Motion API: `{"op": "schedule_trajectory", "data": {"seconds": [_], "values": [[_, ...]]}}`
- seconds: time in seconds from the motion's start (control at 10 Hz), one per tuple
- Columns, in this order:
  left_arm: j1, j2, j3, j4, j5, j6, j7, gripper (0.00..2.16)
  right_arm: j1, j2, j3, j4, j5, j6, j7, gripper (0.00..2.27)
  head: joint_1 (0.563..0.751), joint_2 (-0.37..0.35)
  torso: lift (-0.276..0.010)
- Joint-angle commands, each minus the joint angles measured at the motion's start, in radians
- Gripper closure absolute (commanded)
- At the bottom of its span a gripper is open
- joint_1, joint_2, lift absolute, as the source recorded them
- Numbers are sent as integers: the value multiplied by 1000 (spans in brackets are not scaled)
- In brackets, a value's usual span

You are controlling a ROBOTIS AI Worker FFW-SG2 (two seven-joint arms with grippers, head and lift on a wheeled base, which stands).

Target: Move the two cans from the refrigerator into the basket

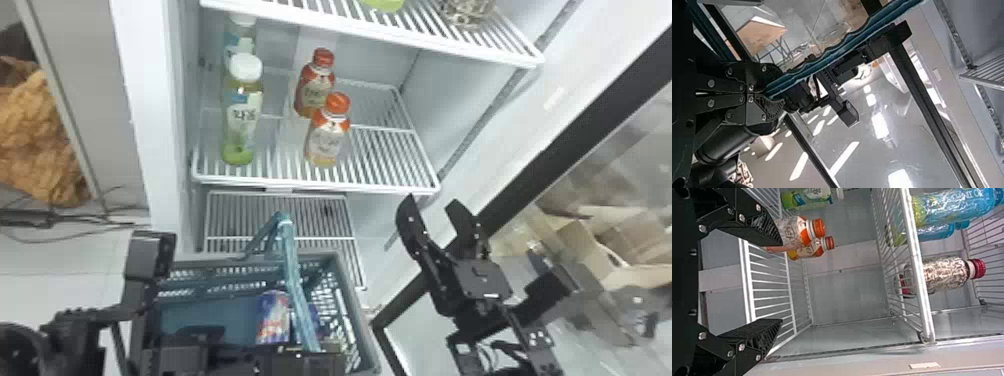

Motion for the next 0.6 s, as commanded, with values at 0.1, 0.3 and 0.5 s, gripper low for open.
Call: {"op": "schedule_trajectory", "data": {"seconds": [0.1,0.3,0.5], "values": [[0,0,0,0,0,0,0,1188,0,0,0,0,-2,-2,0,358,695,-350,-266],[2,0,0,0,0,0,0,1188,0,0,0,0,-2,-7,2,358,695,-350,-266],[2,0,0,0,2,2,0,1188,0,0,0,-2,-4,-10,2,358,695,-350,-266]]}}
